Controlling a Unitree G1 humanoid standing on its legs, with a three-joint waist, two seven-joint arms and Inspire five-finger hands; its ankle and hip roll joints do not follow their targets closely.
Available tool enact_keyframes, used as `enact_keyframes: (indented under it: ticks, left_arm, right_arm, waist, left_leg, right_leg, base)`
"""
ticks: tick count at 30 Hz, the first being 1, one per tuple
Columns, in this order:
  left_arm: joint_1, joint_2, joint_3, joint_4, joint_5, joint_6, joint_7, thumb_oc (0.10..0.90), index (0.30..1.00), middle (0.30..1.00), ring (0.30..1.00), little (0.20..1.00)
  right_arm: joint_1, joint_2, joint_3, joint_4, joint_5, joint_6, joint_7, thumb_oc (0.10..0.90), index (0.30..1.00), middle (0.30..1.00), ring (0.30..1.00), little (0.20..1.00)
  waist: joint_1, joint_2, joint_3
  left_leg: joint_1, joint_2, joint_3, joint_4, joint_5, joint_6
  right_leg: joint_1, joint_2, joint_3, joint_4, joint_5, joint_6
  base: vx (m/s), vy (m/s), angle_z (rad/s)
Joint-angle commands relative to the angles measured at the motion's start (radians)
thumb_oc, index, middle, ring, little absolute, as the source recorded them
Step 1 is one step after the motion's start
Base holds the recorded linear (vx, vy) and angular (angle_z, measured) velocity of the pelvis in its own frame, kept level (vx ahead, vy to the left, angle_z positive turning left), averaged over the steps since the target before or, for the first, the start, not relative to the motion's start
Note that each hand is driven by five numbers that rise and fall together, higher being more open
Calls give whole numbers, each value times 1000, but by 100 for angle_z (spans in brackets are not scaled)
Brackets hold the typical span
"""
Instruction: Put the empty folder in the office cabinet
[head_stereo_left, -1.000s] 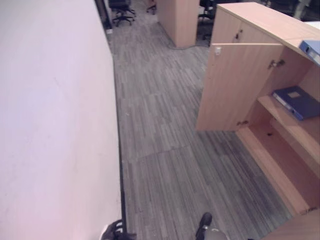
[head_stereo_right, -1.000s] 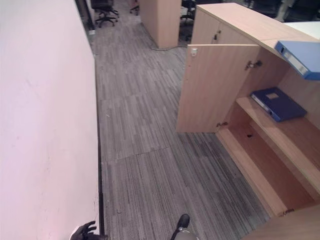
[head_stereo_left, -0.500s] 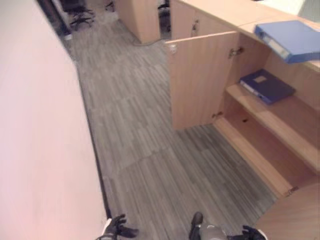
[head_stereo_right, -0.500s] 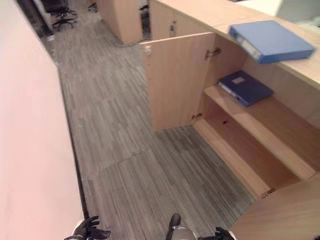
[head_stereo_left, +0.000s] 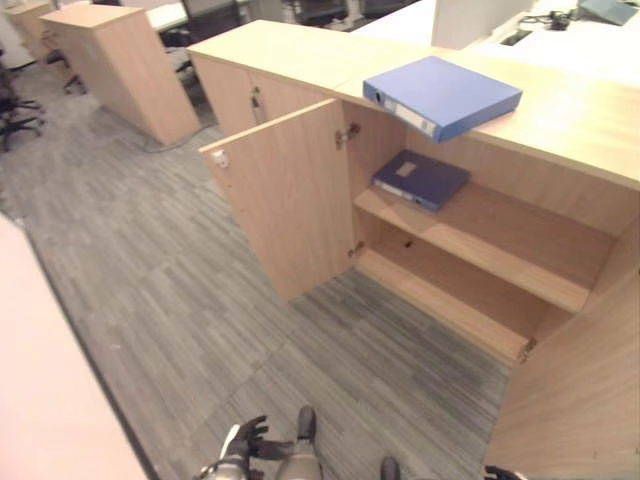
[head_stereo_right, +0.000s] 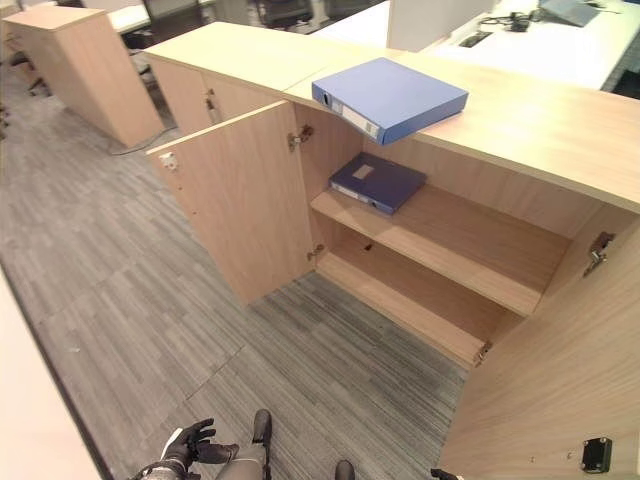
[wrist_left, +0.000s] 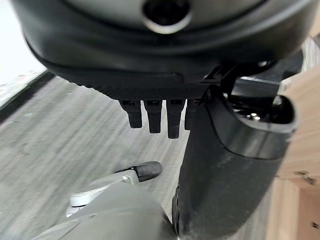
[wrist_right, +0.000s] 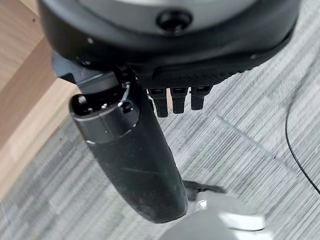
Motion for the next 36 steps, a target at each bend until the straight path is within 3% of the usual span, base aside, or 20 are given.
enact_keyframes:
  ticks: [1, 3, 6, 7, 8, 9, 10, 14, 16, 19, 21, 22, 23, 25, 27, 29, 31, 34, 36]
  left_arm:
    - [79, 66, -14, -11, 25, 5, 21, 800, 900, 900, 900, 900]
    - [98, 74, -11, -7, 41, 6, 21, 800, 900, 900, 900, 900]
    - [99, 77, -9, -8, 40, 5, 23, 800, 900, 900, 900, 900]
    - [99, 87, -3, -15, 36, 6, 25, 800, 900, 900, 900, 900]
    - [92, 106, 7, -37, 25, 6, 30, 800, 900, 900, 900, 900]
    - [93, 106, 8, -37, 25, 6, 30, 800, 900, 900, 900, 900]
    - [87, 116, 13, -54, 15, 4, 32, 800, 900, 900, 900, 900]
    - [68, 150, 29, -87, -5, 6, 29, 800, 900, 900, 900, 900]
    - [58, 159, 40, -82, -14, 9, 37, 800, 900, 900, 900, 900]
    - [68, 157, 53, -70, -20, 14, 41, 800, 900, 900, 900, 900]
    - [72, 154, 61, -56, -20, 13, 40, 800, 900, 900, 900, 900]
    - [78, 152, 62, -43, -10, 15, 38, 800, 900, 900, 900, 900]
    - [78, 151, 62, -42, -9, 15, 38, 800, 900, 900, 900, 900]
    - [84, 144, 59, -31, 0, 17, 35, 800, 900, 900, 900, 900]
    - [88, 136, 56, -7, 9, 16, 33, 800, 900, 900, 900, 900]
    - [90, 133, 51, 0, 26, 18, 29, 800, 900, 900, 900, 900]
    - [89, 132, 45, 3, 52, 12, 28, 800, 900, 900, 900, 900]
    - [89, 131, 44, 10, 56, 7, 23, 800, 900, 900, 900, 900]
    - [97, 127, 48, 9, 56, 8, 25, 800, 900, 900, 900, 900]
  right_arm:
    - [-33, -28, 17, -40, -31, -31, -6, 800, 900, 900, 900, 900]
    - [-29, -16, 24, -43, -48, -28, -1, 800, 900, 900, 900, 900]
    - [-34, -13, 26, -40, -53, -25, 1, 800, 900, 900, 900, 900]
    - [-32, -5, 17, -43, -45, -24, 5, 800, 900, 900, 900, 900]
    - [-39, 6, 13, -42, -36, -23, 1, 800, 900, 900, 900, 900]
    - [-39, 6, 13, -43, -36, -23, 1, 800, 900, 900, 900, 900]
    - [-45, 8, 16, -48, -34, -25, 2, 800, 900, 900, 900, 900]
    - [-57, 19, 35, -66, -55, -22, 10, 800, 900, 900, 900, 900]
    - [-71, 22, 27, -66, -55, -17, 2, 800, 900, 900, 900, 900]
    - [-69, 35, 9, -67, -45, -23, -8, 800, 900, 900, 900, 900]
    - [-68, 36, 12, -70, -49, -24, -11, 800, 900, 900, 900, 900]
    - [-65, 33, 10, -68, -48, -23, -19, 800, 900, 900, 900, 900]
    - [-65, 33, 10, -68, -48, -23, -19, 800, 900, 900, 900, 900]
    - [-65, 29, 4, -62, -42, -21, -27, 800, 900, 900, 900, 900]
    - [-65, 24, -4, -52, -32, -17, -31, 800, 900, 900, 900, 900]
    - [-67, 18, -17, -47, -22, -13, -33, 800, 900, 900, 900, 900]
    - [-62, 15, -40, -38, -11, -13, -35, 800, 900, 900, 900, 900]
    - [-44, 12, -56, -21, -6, -12, -34, 800, 900, 900, 900, 900]
    - [-23, 10, -63, -9, -13, -11, -38, 800, 900, 900, 900, 900]
  waist:
    - [45, -43, 26]
    - [65, -50, -5]
    - [78, -58, -15]
    - [77, -68, -27]
    - [78, -90, -41]
    - [80, -91, -42]
    - [81, -99, -45]
    - [91, -101, -48]
    - [88, -81, -33]
    - [89, -62, -31]
    - [83, -59, -29]
    - [70, -52, -23]
    - [69, -52, -20]
    - [55, -49, -9]
    - [31, -53, 2]
    - [3, -49, 14]
    - [-34, -44, 24]
    - [-43, -49, 17]
    - [-44, -55, 0]
  left_leg:
    - [-67, -16, 0, 25, 11, 80]
    - [-42, -18, -44, 40, 47, 81]
    - [-34, -33, -60, 52, 42, 94]
    - [-26, -44, -56, 68, 34, 104]
    - [5, -68, -19, 72, -5, 134]
    - [5, -69, -16, 72, -6, 134]
    - [18, -79, 3, 76, -25, 150]
    - [79, -114, 42, 68, -89, 203]
    - [124, -123, 65, 52, -114, 226]
    - [173, -137, 108, 39, -150, 248]
    - [208, -151, 126, 34, -175, 255]
    - [239, -148, 142, 36, -201, 251]
    - [245, -148, 142, 35, -204, 249]
    - [267, -145, 152, 41, -228, 238]
    - [294, -154, 152, 38, -244, 232]
    - [321, -154, 149, 18, -247, 221]
    - [347, -147, 137, 3, -261, 207]
    - [366, -152, 136, 2, -282, 200]
    - [387, -160, 138, 4, -298, 196]
  right_leg:
    - [146, -100, 63, 88, -252, 146]
    - [173, -118, 114, 112, -275, 163]
    - [171, -134, 136, 127, -278, 176]
    - [156, -150, 142, 162, -249, 199]
    - [97, -172, 141, 237, -174, 236]
    - [95, -174, 143, 238, -175, 237]
    - [71, -182, 130, 267, -117, 262]
    - [-34, -202, 44, 462, 10, 326]
    - [-93, -222, -40, 582, 94, 330]
    - [-115, -260, -186, 650, 133, 330]
    - [-160, -256, -226, 619, 97, 323]
    - [-201, -257, -271, 537, 13, 292]
    - [-197, -258, -272, 540, 7, 291]
    - [-219, -265, -313, 418, -39, 258]
    - [-258, -260, -304, 305, -6, 249]
    - [-291, -262, -277, 212, 35, 265]
    - [-335, -276, -200, 141, 89, 287]
    - [-327, -293, -188, 102, 109, 293]
    - [-297, -312, -217, 80, 134, 293]
  base:
    - [466, 245, -105]
    - [457, 271, -132]
    - [303, 228, -95]
    - [376, 308, -54]
    - [377, 310, -55]
    - [240, 191, -73]
    - [144, 116, -60]
    - [202, 225, -31]
    - [167, 292, -36]
    - [179, 260, -27]
    - [260, 185, -59]
    - [250, 81, -69]
    - [234, 55, -67]
    - [136, -20, -38]
    - [193, -43, -7]
    - [188, -69, -9]
    - [218, -113, 8]
    - [189, -95, 3]
    - [251, -110, 1]
